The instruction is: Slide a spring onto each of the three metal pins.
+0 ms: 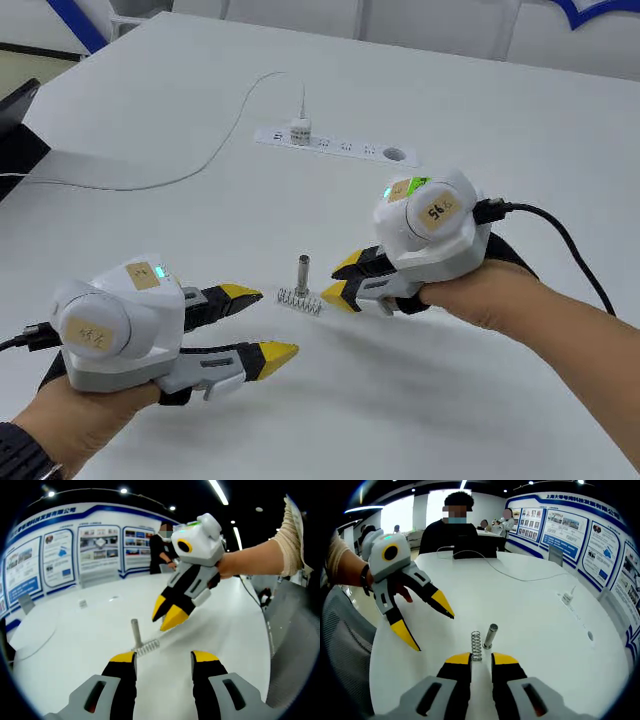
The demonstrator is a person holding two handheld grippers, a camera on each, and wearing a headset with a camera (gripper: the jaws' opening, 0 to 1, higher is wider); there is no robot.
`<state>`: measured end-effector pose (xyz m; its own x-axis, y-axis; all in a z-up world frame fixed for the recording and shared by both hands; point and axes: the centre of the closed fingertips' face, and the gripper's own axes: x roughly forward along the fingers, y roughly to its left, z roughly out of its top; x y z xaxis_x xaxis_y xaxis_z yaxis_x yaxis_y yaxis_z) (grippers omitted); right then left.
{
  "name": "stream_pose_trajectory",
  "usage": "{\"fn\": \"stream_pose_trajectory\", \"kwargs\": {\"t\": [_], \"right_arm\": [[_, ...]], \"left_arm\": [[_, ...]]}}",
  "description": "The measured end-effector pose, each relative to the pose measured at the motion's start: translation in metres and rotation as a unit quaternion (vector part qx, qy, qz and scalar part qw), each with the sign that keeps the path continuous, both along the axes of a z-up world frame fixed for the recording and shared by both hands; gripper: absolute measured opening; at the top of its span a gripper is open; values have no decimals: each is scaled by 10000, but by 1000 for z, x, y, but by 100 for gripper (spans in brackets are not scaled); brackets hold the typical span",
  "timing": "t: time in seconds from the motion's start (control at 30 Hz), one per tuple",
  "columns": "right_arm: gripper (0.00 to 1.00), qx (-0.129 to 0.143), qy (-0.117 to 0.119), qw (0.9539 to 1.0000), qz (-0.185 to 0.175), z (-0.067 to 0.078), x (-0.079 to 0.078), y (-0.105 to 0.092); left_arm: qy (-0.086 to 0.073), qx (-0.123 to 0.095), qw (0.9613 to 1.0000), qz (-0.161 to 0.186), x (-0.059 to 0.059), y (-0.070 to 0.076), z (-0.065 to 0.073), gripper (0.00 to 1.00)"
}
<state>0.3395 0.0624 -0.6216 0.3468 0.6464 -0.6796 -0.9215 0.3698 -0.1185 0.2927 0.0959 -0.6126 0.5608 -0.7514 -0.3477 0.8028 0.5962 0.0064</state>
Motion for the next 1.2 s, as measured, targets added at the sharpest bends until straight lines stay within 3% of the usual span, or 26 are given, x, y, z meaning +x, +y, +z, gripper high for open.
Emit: {"fn": "stream_pose_trajectory", "kwargs": {"t": [0.77,1.2], "right_arm": [[16,-210,391,9988,-211,-36,2,8],[12,-102,573,9978,-324,-38,1,8]], "left_arm": [[32,23,10000,27,0,5,-2,43],[37,40,10000,53,0,7,-3,43]]}}
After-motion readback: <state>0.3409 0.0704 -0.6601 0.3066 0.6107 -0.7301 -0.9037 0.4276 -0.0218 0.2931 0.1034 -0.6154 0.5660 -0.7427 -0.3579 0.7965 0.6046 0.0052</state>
